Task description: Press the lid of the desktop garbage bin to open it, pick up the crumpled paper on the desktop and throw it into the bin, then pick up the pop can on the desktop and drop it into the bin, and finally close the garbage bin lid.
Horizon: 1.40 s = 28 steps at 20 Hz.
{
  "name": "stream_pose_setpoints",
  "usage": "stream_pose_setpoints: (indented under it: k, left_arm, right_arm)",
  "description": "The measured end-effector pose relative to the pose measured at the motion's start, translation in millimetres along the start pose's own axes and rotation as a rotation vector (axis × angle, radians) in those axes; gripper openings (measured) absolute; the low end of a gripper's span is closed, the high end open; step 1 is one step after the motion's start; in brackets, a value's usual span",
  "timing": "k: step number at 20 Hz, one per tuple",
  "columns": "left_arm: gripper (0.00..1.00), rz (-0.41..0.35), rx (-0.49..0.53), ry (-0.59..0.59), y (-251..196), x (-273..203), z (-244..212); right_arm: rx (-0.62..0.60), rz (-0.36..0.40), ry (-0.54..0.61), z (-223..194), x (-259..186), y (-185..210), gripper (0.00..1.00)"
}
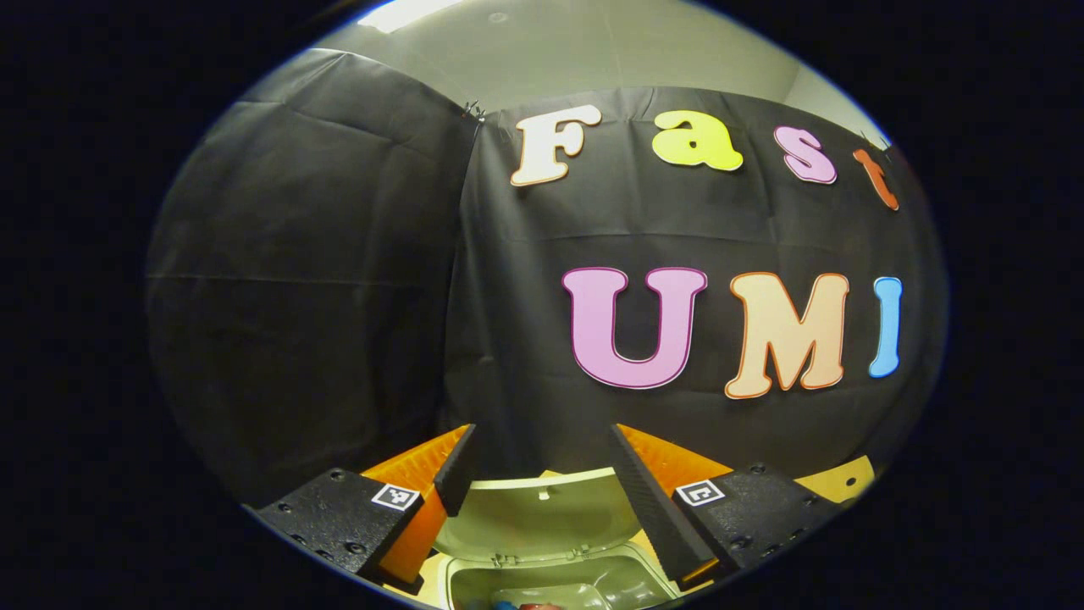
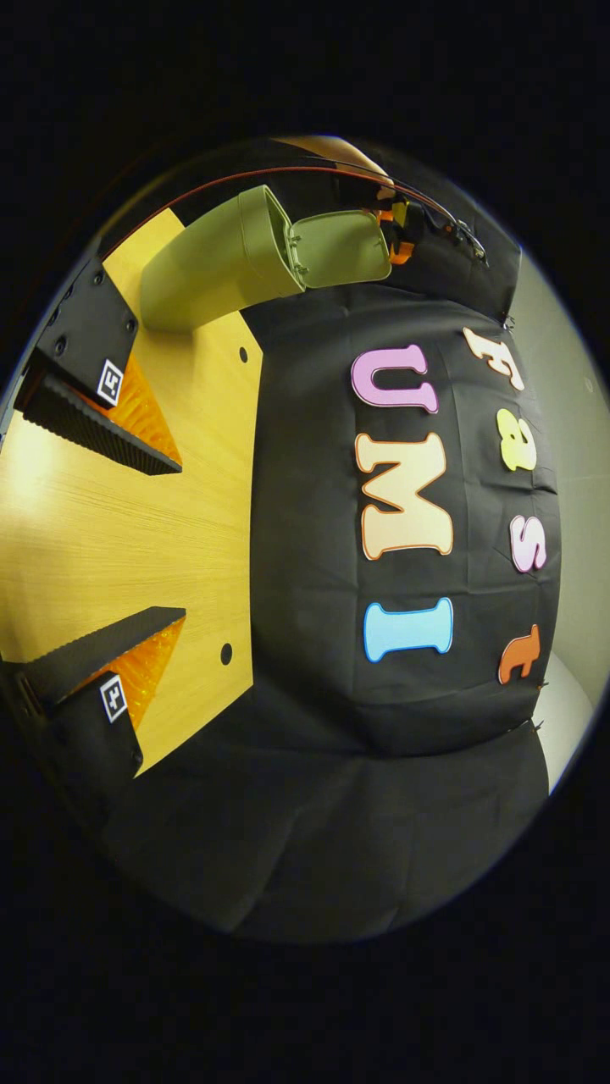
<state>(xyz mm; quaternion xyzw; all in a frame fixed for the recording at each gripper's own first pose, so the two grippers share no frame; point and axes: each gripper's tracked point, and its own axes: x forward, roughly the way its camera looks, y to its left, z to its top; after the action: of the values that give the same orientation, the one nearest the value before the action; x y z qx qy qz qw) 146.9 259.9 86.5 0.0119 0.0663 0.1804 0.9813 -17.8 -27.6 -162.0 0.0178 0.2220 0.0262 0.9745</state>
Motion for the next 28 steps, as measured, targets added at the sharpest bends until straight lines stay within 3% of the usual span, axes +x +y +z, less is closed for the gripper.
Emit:
stream_pose_setpoints:
  k: [2,3,8,9,12,14,15,17,19,20,23,24,25,26,28]
  left_arm:
    - [0.99,-0.016,0.007,-0.009,-4.9,-11.0,-3.3]
    - [0.94,-0.022,0.008,-0.019,-5.9,-17.3,-4.2]
    - [0.94,-0.047,0.015,-0.04,-13.5,-54.3,-18.8]
    - [0.99,-0.05,0.016,-0.045,-14.8,-61.7,-23.5]
    - [0.94,-0.063,0.033,-0.043,-23.4,-81.9,-41.6]
    - [0.94,-0.067,0.045,-0.004,-24.7,-92.6,-63.3]
    - [0.99,-0.067,0.036,0.015,-26.1,-97.6,-72.3]
    - [0.94,-0.083,0.024,0.025,-31.3,-105.1,-84.1]
    - [0.99,-0.085,0.037,0.049,-33.0,-109.6,-100.7]
    - [0.94,-0.086,0.041,0.061,-33.8,-112.8,-107.1]
    - [0.94,-0.1,0.035,0.099,-40.9,-117.7,-125.0]
    - [0.99,-0.103,0.03,0.116,-42.7,-118.9,-132.8]
    - [0.94,-0.105,0.025,0.129,-44.3,-120.1,-138.0]
    - [0.99,-0.107,0.021,0.138,-45.2,-121.8,-142.8]
    - [0.99,-0.103,0.02,0.158,-44.8,-123.6,-151.8]
  right_arm:
    - [0.001,0.023,0.002,1.6,4.2,8.0,0.99]
    - [-0.001,0.034,0.002,2.9,6.8,12.0,0.99]
    - [-0.02,0.091,0.005,5.7,16.6,32.3,0.99]
    - [-0.024,0.101,0.006,6.6,17.4,35.2,0.99]
    - [-0.033,0.124,0.013,5.0,21.4,41.0,0.99]
    - [-0.031,0.138,0.016,5.1,23.2,44.9,1.0]
    - [-0.031,0.145,0.017,5.7,23.2,46.4,1.0]
    - [-0.032,0.157,0.023,3.8,24.1,49.2,0.99]
    - [-0.04,0.167,0.031,1.5,24.1,52.2,0.99]
    - [-0.045,0.17,0.033,0.1,24.5,52.9,0.99]
    - [-0.054,0.178,0.034,-0.3,24.0,55.8,0.99]
    - [-0.055,0.177,0.036,-1.5,24.1,54.7,0.99]
    - [-0.052,0.178,0.037,-0.9,24.7,55.3,0.99]
    - [-0.048,0.181,0.038,-1.8,24.2,56.7,0.99]
    - [-0.051,0.187,0.038,-3.0,23.8,59.0,0.99]
